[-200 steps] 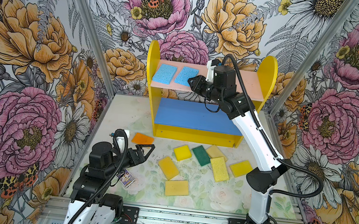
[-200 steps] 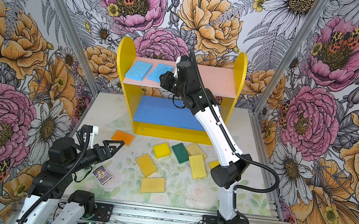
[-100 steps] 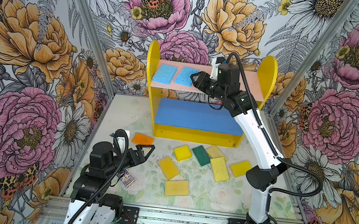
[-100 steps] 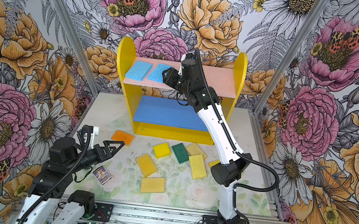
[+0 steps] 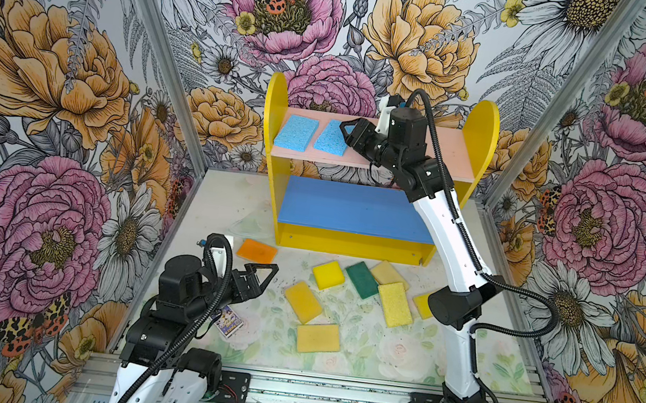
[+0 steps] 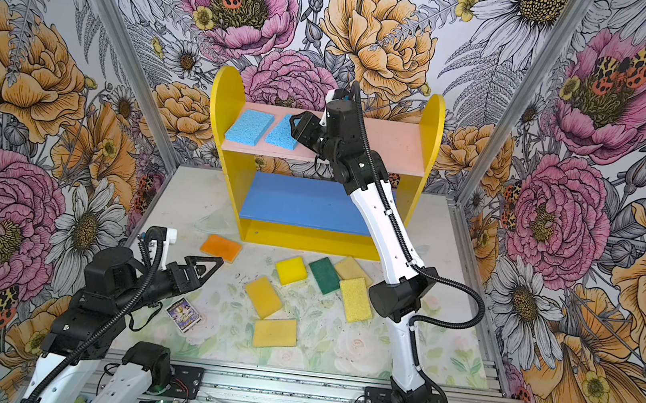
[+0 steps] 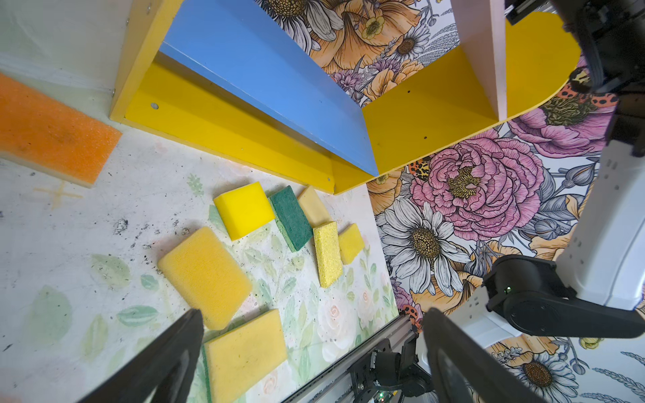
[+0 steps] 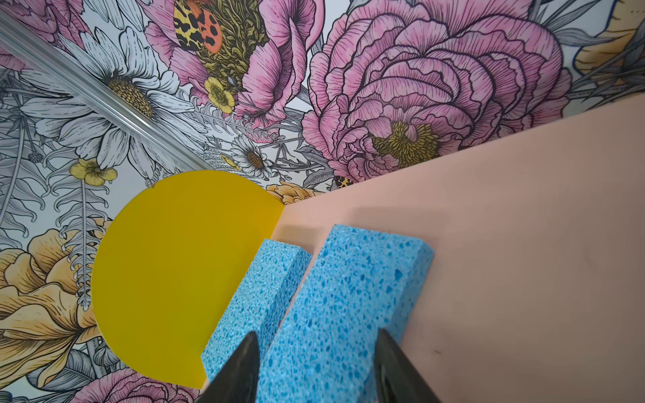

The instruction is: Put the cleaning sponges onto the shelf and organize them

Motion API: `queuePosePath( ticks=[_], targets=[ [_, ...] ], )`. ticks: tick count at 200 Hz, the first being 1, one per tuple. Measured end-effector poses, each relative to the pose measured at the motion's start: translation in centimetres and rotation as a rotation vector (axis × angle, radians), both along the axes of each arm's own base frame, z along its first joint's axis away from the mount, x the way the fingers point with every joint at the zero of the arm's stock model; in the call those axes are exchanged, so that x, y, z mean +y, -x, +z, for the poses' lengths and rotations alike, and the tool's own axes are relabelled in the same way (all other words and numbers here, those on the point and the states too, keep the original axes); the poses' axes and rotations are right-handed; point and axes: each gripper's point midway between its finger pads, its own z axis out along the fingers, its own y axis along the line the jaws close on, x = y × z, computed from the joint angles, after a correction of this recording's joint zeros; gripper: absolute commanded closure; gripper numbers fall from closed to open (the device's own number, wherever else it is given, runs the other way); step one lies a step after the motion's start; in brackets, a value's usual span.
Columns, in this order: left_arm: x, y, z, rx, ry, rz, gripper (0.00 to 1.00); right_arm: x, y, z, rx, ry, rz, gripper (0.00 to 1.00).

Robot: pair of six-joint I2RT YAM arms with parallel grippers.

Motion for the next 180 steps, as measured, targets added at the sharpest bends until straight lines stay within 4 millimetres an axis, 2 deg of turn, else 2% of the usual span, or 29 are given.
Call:
queuePosePath(
  ticks=[53,149,180],
  targets=[
    [0.1,0.6,-0.5,0.010,-0.024,-0.001,0.01,2.6,0.7,0.3,0.010,-0.068,0.065,0.44],
    [0.5,1.2,-0.7,0.006,-0.053,0.012,0.01,4.4,1.6,0.5,0.035,-0.119,0.107,0.44],
    [0.5,1.0,0.6,-0.018,-0.054,0.009,0.01,4.4,2.0,0.7,0.022,-0.101,0.115,0.43]
  ],
)
